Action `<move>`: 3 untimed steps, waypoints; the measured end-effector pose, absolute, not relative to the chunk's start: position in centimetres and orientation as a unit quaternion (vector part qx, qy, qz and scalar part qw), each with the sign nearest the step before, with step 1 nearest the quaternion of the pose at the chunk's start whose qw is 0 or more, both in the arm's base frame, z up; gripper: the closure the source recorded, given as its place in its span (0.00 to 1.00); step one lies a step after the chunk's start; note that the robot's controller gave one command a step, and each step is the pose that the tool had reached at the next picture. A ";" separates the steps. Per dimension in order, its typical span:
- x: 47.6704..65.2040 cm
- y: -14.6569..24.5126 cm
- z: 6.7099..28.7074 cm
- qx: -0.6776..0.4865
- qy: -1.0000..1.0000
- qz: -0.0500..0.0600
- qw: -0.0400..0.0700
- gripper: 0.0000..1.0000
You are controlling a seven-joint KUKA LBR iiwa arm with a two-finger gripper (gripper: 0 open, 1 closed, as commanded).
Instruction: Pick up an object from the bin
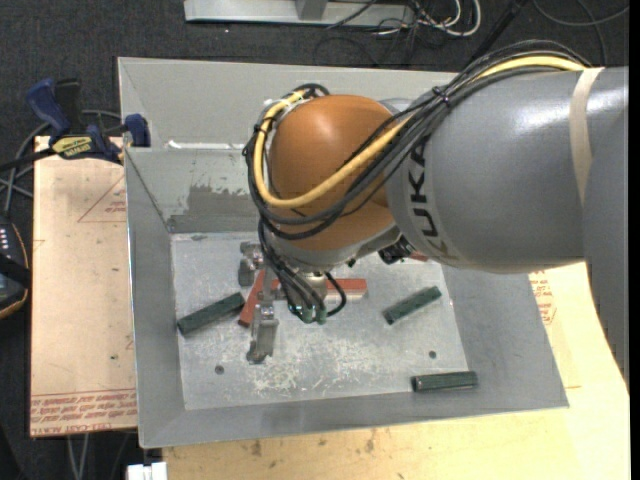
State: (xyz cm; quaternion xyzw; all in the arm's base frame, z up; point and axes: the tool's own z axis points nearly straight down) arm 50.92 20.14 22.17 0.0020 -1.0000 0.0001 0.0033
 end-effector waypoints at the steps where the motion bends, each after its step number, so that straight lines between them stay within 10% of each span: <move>1: 56.1 20.9 12.1 0.023 -1.000 0.000 0.002 0.00; 2: 55.3 21.7 6.8 0.139 -0.990 0.000 0.001 0.00; 3: 55.5 21.6 7.0 0.138 -0.990 -0.001 0.000 1.00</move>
Offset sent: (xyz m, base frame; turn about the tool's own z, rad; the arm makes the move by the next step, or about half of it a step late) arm 0.0525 0.0078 -0.0954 -0.0428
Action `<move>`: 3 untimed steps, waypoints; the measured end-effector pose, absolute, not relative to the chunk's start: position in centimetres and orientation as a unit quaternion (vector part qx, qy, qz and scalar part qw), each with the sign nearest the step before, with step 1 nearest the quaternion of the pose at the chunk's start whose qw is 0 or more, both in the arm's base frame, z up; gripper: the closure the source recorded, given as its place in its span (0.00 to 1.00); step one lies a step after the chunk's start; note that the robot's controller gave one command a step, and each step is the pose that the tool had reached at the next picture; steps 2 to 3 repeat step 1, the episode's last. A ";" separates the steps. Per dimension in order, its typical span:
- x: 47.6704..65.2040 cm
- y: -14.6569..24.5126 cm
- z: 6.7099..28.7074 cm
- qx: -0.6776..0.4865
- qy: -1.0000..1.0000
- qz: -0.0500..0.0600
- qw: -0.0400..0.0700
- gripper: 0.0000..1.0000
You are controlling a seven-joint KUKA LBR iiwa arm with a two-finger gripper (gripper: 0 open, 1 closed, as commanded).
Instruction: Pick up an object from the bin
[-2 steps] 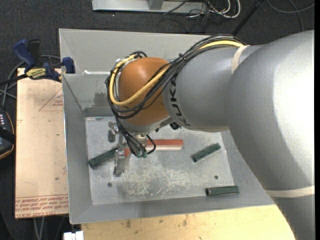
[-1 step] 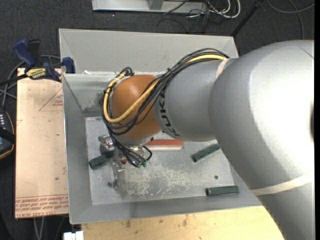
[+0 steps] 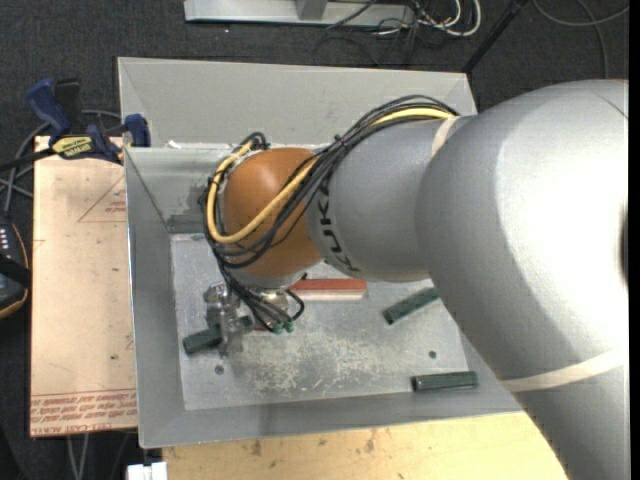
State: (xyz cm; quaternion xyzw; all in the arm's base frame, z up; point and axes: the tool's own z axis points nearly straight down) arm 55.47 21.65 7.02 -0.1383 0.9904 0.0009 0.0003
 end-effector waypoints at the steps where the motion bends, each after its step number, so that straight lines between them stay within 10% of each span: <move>1: 56.1 21.4 21.0 -0.162 0.987 0.001 0.006 1.00; 3: 56.1 21.4 21.0 -0.162 0.987 0.001 0.006 1.00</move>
Offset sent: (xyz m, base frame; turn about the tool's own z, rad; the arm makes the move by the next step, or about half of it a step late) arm 0.0039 -0.0036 0.1350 -0.0505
